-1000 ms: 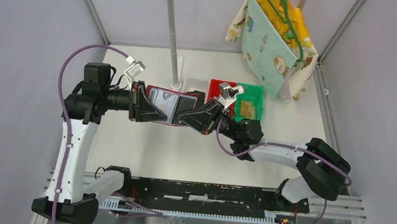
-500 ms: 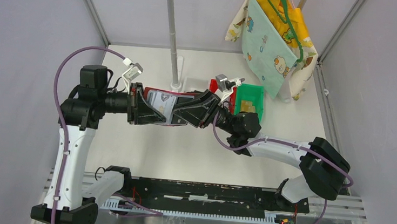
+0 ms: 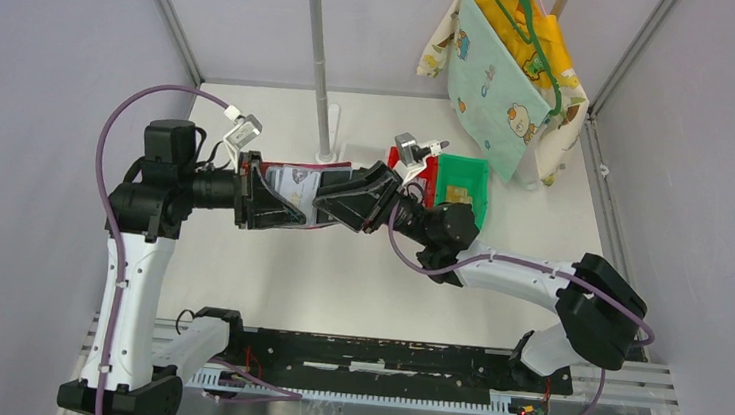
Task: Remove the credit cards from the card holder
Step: Remove the credit card from the card holder.
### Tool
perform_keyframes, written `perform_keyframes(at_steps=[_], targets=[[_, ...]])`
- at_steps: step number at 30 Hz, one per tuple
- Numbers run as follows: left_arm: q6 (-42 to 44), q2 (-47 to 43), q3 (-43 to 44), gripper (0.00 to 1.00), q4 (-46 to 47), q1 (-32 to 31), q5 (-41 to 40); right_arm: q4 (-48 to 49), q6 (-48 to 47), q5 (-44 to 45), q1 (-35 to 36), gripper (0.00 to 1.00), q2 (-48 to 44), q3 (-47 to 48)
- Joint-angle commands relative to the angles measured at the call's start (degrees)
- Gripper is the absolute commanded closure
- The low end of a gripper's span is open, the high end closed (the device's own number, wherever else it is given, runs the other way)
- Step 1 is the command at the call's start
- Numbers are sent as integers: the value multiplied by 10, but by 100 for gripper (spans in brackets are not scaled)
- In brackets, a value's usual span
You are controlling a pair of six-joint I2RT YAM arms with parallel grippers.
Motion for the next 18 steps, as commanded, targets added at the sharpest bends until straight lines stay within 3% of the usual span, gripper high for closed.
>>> perform_keyframes(at_steps=[1,10,12,18], targets=[[-5,-5,30,70,9,-6,41,-67,-35,20,27,63,15,21],[1,-10,24,69,10,-6,37,-169,-84,81,34,89,-13,9],[3,-9,23,69,10,-6,34,-146,-74,76,34,99,-14,2],[0,-7,26,55,11,-6,36,80,22,43,19,100,4,-58]])
